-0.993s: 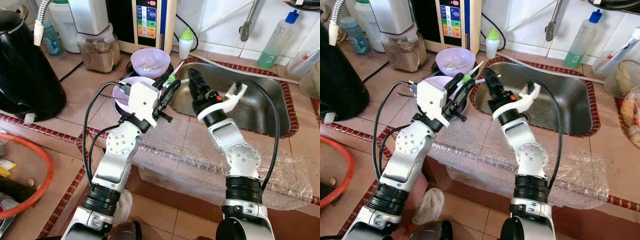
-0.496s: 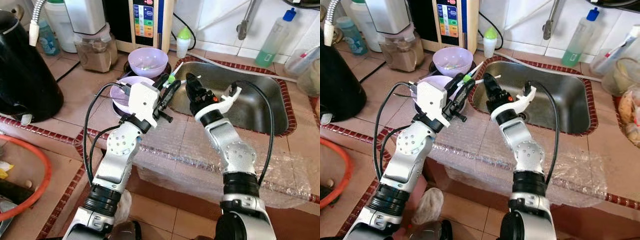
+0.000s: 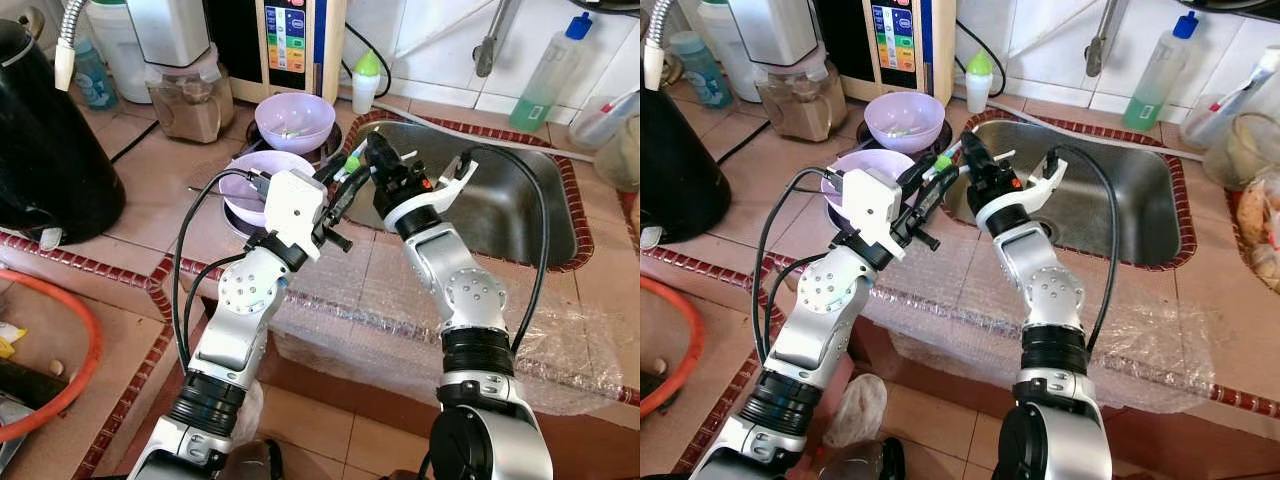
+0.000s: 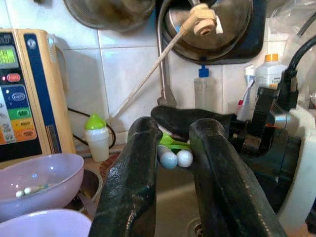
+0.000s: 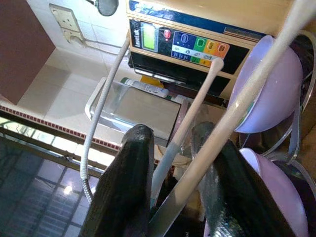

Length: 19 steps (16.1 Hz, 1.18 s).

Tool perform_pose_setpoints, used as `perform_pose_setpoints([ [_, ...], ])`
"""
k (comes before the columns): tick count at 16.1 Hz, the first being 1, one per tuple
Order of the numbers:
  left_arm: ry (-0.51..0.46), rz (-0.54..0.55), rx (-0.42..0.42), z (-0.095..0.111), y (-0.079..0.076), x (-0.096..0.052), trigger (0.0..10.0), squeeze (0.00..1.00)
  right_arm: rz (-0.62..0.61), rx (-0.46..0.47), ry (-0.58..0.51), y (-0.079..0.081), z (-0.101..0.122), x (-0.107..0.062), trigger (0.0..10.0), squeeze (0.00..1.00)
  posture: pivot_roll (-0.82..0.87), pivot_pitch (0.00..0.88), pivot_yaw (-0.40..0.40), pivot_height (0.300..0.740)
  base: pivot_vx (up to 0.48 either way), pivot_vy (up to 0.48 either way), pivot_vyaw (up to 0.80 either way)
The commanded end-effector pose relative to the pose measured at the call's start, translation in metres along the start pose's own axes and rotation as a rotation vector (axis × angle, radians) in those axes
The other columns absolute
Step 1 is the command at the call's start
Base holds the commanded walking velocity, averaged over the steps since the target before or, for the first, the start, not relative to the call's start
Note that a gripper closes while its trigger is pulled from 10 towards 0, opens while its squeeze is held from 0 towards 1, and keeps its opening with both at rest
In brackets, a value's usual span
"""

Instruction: Kitchen organization

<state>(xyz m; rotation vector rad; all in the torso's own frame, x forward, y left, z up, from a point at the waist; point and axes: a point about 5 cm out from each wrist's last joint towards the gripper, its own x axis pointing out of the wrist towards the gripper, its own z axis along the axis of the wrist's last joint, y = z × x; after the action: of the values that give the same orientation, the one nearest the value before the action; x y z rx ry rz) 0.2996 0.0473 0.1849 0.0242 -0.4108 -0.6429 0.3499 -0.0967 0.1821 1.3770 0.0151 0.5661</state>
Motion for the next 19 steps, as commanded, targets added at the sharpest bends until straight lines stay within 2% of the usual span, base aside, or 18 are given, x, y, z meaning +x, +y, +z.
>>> perform_pose_setpoints([
  [1, -0.012, 0.017, 0.007, 0.002, 0.003, 0.0, 0.0, 0.0, 0.027, 0.041, 0.01, 0.007, -0.01, 0.01, 0.0, 0.0, -0.01, 0.053, -0.009, 0.74, 0.0, 0.0, 0.0],
  [2, -0.01, 0.031, 0.016, 0.002, 0.005, -0.001, 0.4, 0.0, 0.019, 0.035, -0.001, 0.005, -0.007, 0.008, 0.0, 0.0, -0.01, 0.054, -0.008, 0.74, 0.0, 0.0, 0.0],
  [3, -0.008, 0.039, 0.024, 0.002, 0.007, -0.001, 2.2, 0.0, 0.011, 0.028, -0.009, 0.003, -0.004, 0.007, 0.0, 0.0, -0.01, 0.054, -0.007, 0.74, 0.0, 0.0, 0.0],
  [4, -0.006, 0.039, 0.025, 0.001, 0.008, -0.001, 2.7, 0.0, 0.011, 0.025, -0.013, 0.003, -0.003, 0.006, 0.0, 0.0, -0.01, 0.053, -0.005, 0.74, 0.0, 0.0, 0.0],
  [5, -0.002, 0.037, 0.029, 0.0, 0.008, -0.001, 4.5, 0.0, 0.007, 0.016, -0.024, 0.004, -0.001, 0.007, 0.0, 0.0, -0.01, 0.051, -0.003, 0.74, 0.0, 0.0, 0.0],
  [6, 0.001, 0.034, 0.033, 0.0, 0.008, -0.001, 4.9, 0.0, 0.004, 0.01, -0.029, 0.004, 0.0, 0.008, 0.0, 0.0, -0.01, 0.051, -0.003, 0.74, 0.0, 0.0, 0.0],
  [7, 0.011, 0.03, 0.046, -0.001, 0.007, 0.001, 10.0, 0.0, -0.001, -0.001, -0.036, 0.004, 0.002, 0.009, 0.0, 0.0, -0.01, 0.051, -0.003, 0.74, 0.0, 0.0, 0.0],
  [8, 0.015, 0.027, 0.046, -0.002, 0.006, 0.001, 10.0, 0.0, -0.007, -0.012, -0.042, 0.003, 0.003, 0.009, 0.0, 0.0, -0.01, 0.051, -0.003, 0.74, 0.0, 0.0, 0.0],
  [9, 0.025, 0.019, 0.035, -0.003, 0.005, 0.001, 10.0, 1.0, -0.016, -0.038, -0.048, 0.003, 0.006, 0.01, 0.0, 0.0, -0.01, 0.05, -0.004, 0.74, 0.0, 0.0, 0.0],
  [11, 0.035, 0.007, 0.022, -0.004, 0.005, 0.001, 10.0, 1.0, -0.027, -0.102, -0.053, 0.004, 0.011, 0.011, 0.0, 0.0, -0.01, 0.051, -0.005, 0.74, 0.0, 0.0, 0.0],
  [12, 0.045, -0.004, 0.021, -0.004, 0.006, 0.002, 10.0, 1.0, -0.039, -0.23, -0.076, 0.009, 0.023, 0.015, 0.0, 0.0, -0.01, 0.051, -0.005, 0.74, 0.0, 0.0, 0.0],
  [14, 0.064, -0.024, 0.017, -0.004, 0.006, 0.004, 10.0, 1.0, -0.036, -0.336, -0.116, 0.017, 0.041, 0.021, 0.0, 0.0, 0.0, 0.051, -0.006, 0.74, 0.0, 0.0, 0.0],
  [16, 0.084, -0.05, 0.006, -0.004, 0.004, 0.005, 10.0, 1.0, -0.062, -0.427, -0.145, 0.018, 0.053, 0.022, 0.0, 0.0, 0.0, 0.049, -0.006, 0.74, 0.0, 0.0, 0.0],
  [17, 0.106, -0.088, -0.011, -0.004, 0.002, 0.006, 10.0, 1.0, -0.114, -0.568, -0.173, 0.015, 0.065, 0.023, 0.0, 0.0, 0.0, 0.049, -0.006, 0.74, 0.0, 0.0, 0.0],
  [18, 0.118, -0.106, -0.02, -0.005, 0.0, 0.006, 10.0, 1.0, -0.138, -0.62, -0.18, 0.012, 0.069, 0.022, 0.0, 0.0, 0.01, 0.051, -0.006, 0.74, 0.0, 0.0, 0.0],
  [19, 0.156, -0.165, -0.023, -0.006, -0.003, 0.005, 10.0, 1.0, -0.258, -0.783, -0.188, 0.002, 0.082, 0.019, 4.8, 0.0, 0.01, 0.051, -0.006, 0.74, 0.0, 0.0, 0.0],
])
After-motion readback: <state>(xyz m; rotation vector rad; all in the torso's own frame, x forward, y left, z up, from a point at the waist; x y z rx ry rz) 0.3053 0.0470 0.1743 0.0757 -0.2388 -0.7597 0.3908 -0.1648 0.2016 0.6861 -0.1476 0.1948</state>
